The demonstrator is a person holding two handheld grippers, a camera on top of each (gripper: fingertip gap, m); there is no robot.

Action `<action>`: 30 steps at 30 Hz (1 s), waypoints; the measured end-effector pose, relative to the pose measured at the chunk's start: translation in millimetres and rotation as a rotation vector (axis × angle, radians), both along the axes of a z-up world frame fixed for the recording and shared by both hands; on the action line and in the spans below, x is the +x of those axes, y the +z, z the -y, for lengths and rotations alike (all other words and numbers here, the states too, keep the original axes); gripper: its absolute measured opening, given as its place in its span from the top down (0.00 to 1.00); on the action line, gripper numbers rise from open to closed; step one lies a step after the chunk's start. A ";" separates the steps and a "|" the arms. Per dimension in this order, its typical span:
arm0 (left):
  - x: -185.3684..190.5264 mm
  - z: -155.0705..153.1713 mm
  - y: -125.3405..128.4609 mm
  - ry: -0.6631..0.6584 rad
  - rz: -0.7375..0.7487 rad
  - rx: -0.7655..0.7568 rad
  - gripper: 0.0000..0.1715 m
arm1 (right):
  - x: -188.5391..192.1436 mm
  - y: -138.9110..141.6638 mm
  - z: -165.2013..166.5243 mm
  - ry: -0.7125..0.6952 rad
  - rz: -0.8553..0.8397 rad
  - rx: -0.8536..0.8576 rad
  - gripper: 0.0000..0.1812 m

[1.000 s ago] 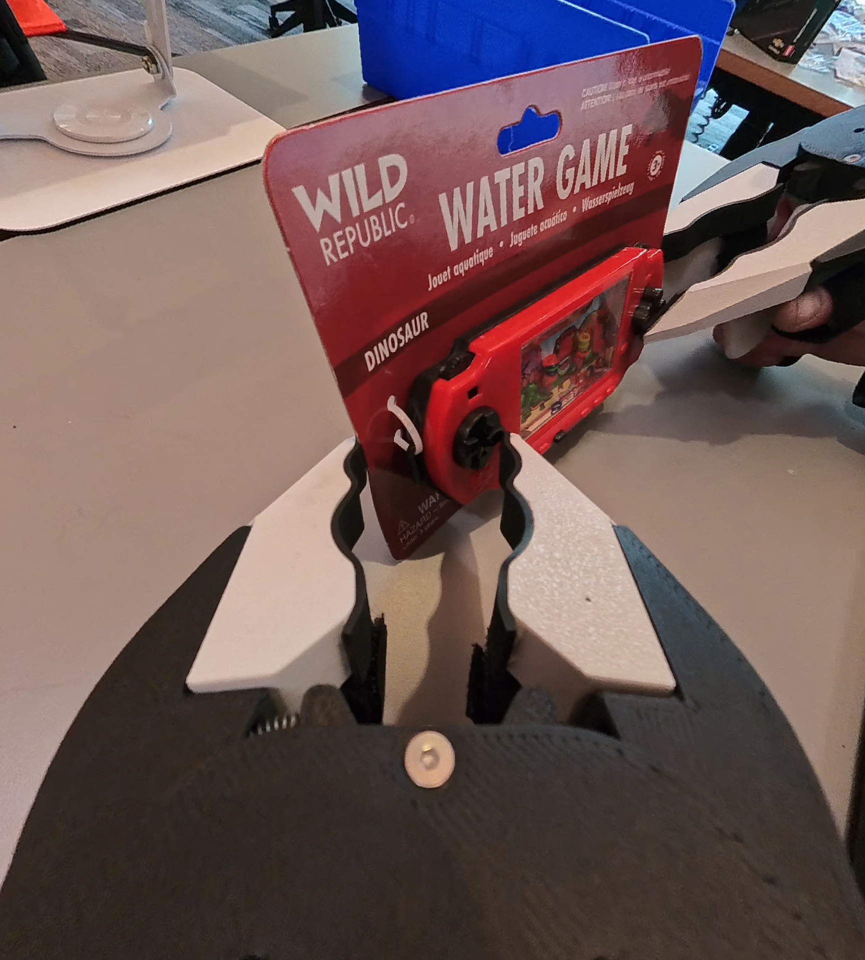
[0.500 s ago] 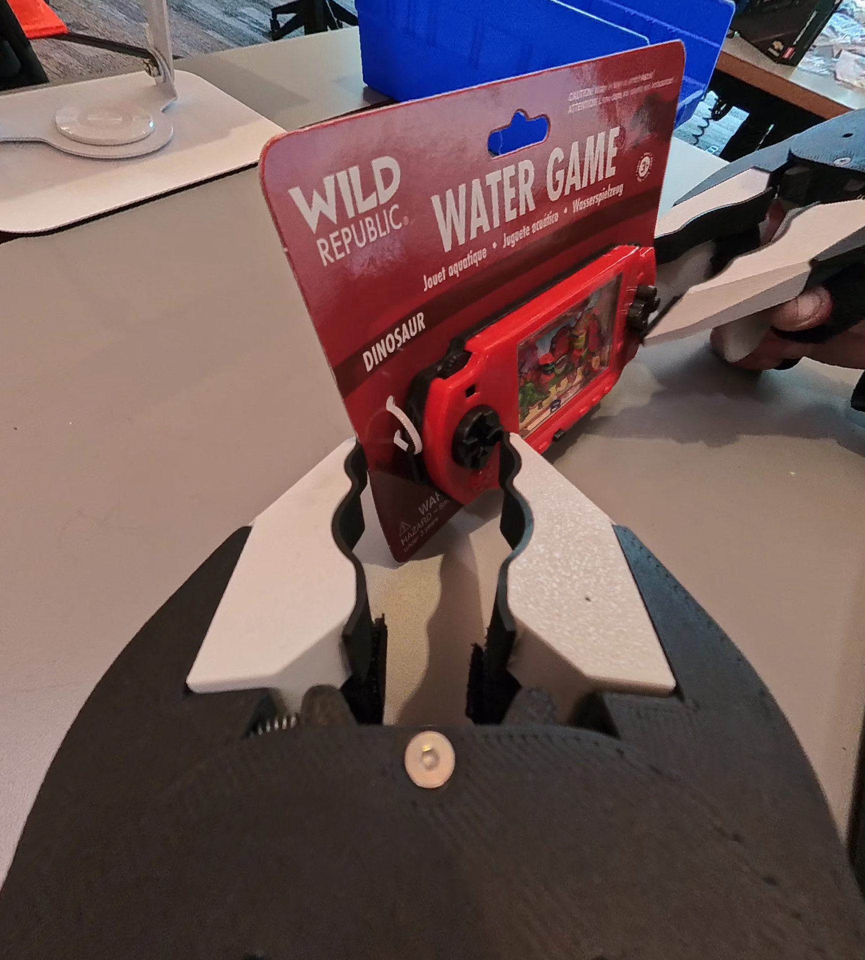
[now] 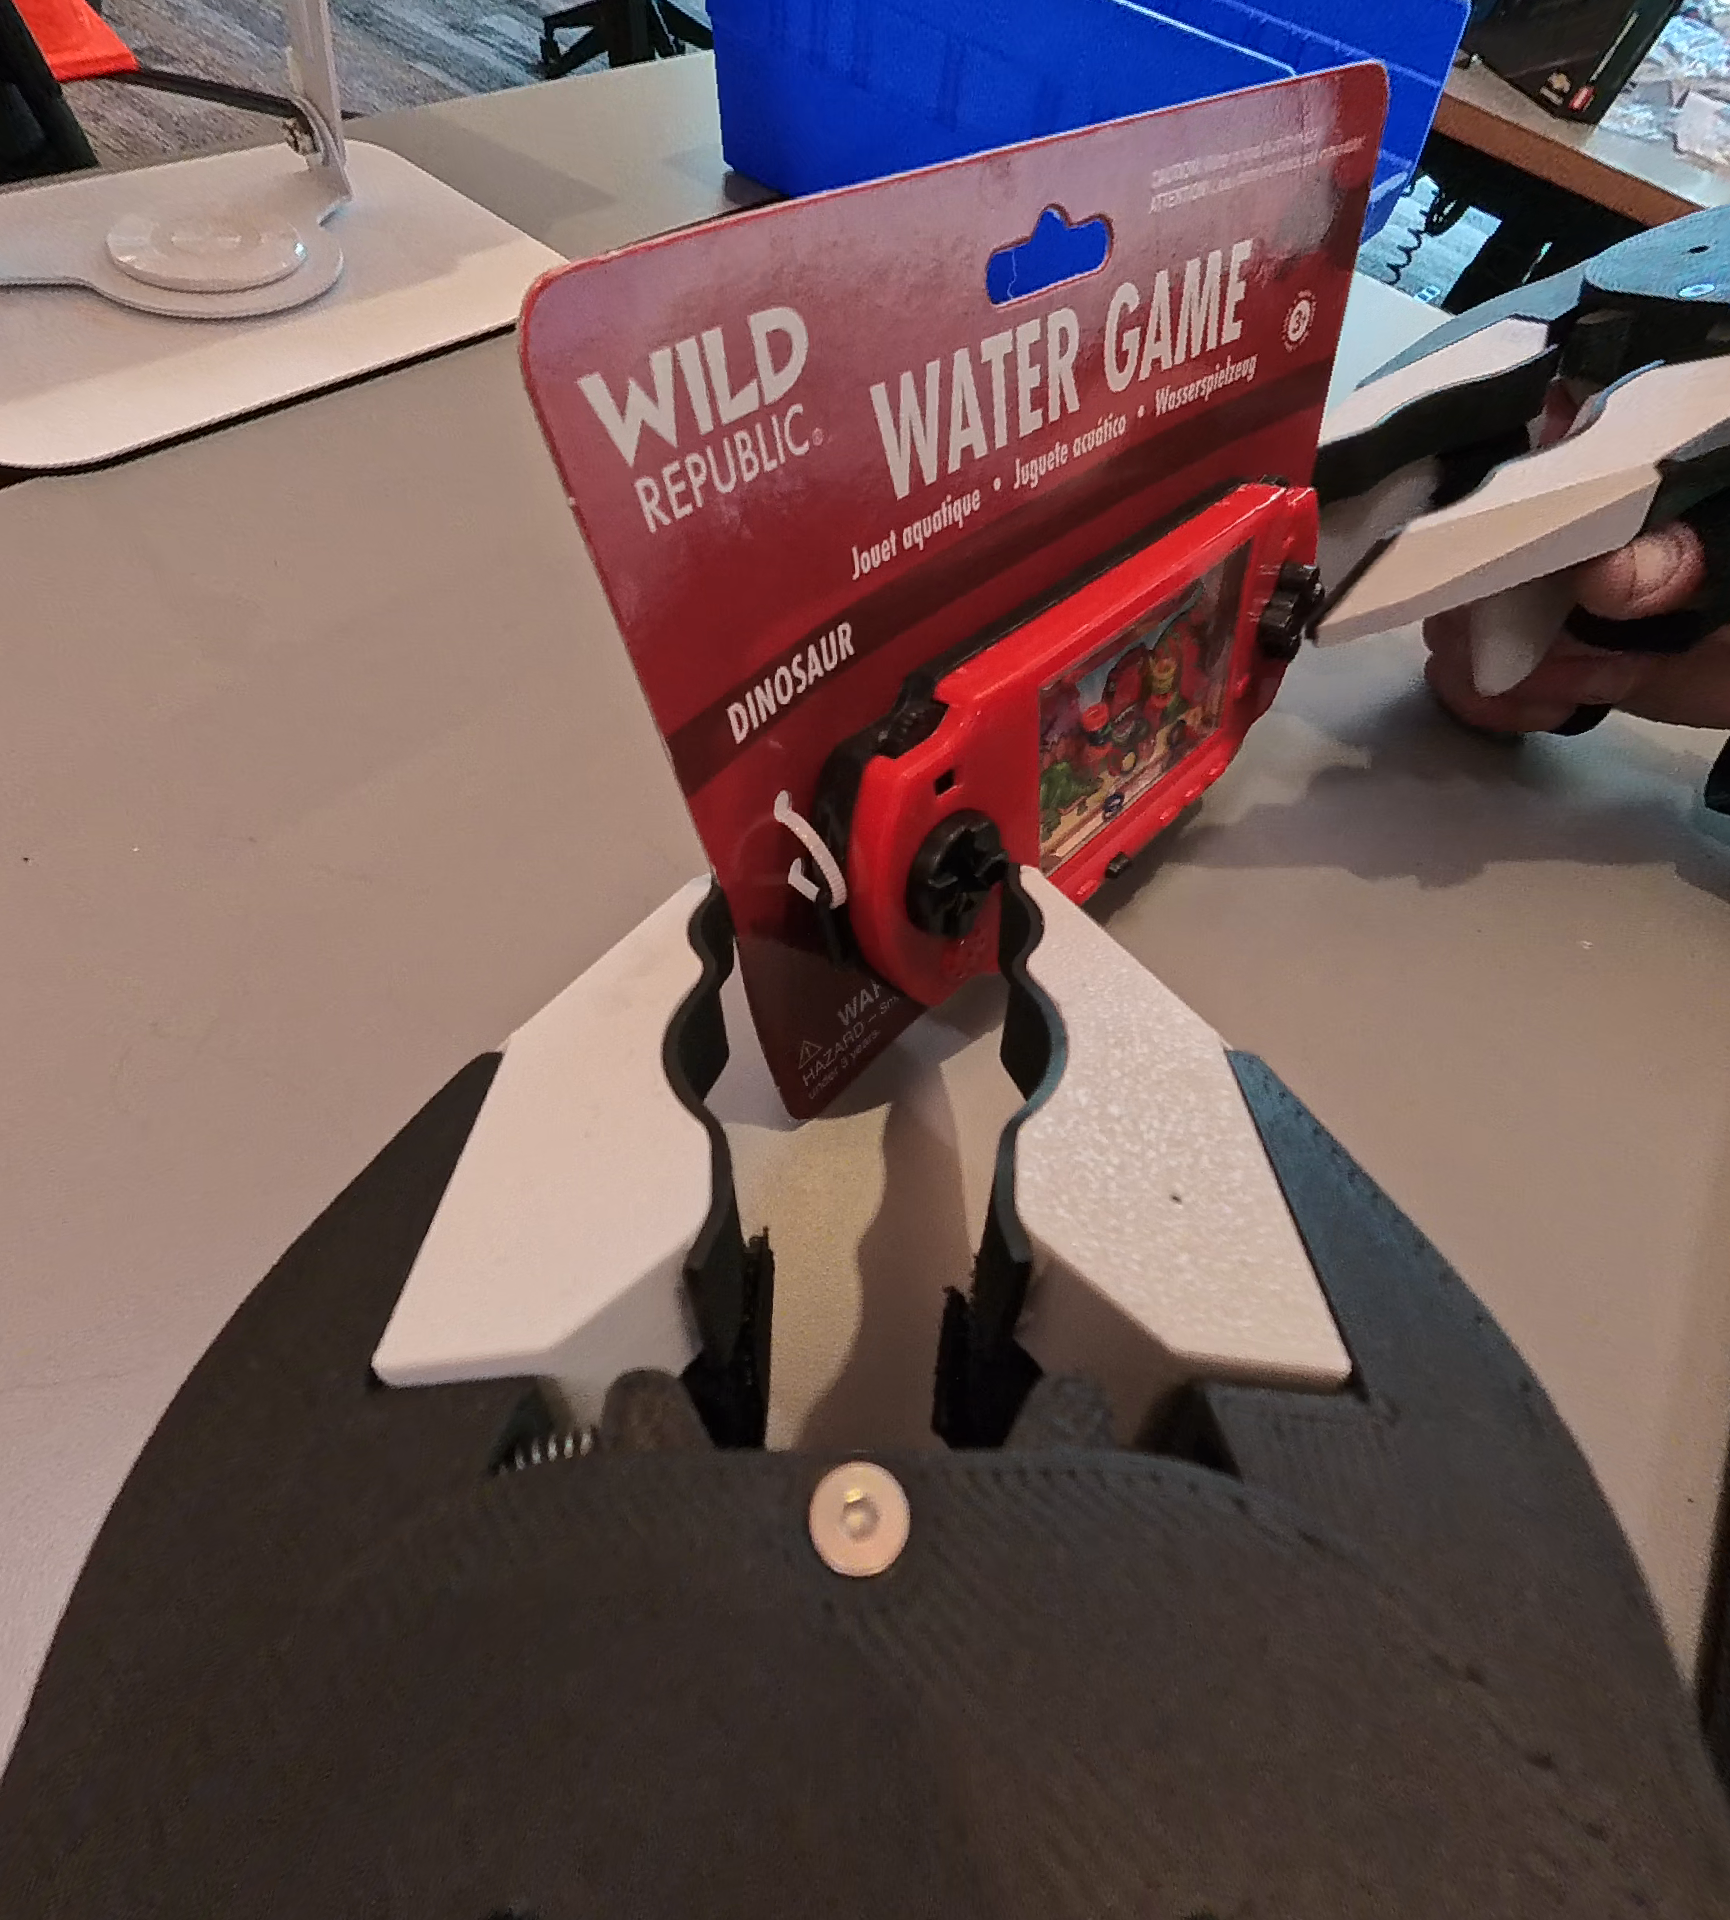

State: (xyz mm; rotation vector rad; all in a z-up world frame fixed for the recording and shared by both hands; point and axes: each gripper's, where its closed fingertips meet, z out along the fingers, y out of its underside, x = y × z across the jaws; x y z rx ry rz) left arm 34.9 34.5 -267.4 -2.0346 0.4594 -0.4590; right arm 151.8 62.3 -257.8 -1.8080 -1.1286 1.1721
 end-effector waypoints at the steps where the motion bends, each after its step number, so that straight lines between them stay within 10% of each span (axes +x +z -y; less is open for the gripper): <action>1: 0.1 0.2 0.0 0.000 0.001 0.000 0.71 | 0.7 0.8 -0.8 -0.004 -0.007 -0.005 0.78; 30: 1.7 0.0 0.4 0.010 -0.009 0.008 0.71 | 5.3 -8.1 -0.3 0.004 0.057 0.004 0.79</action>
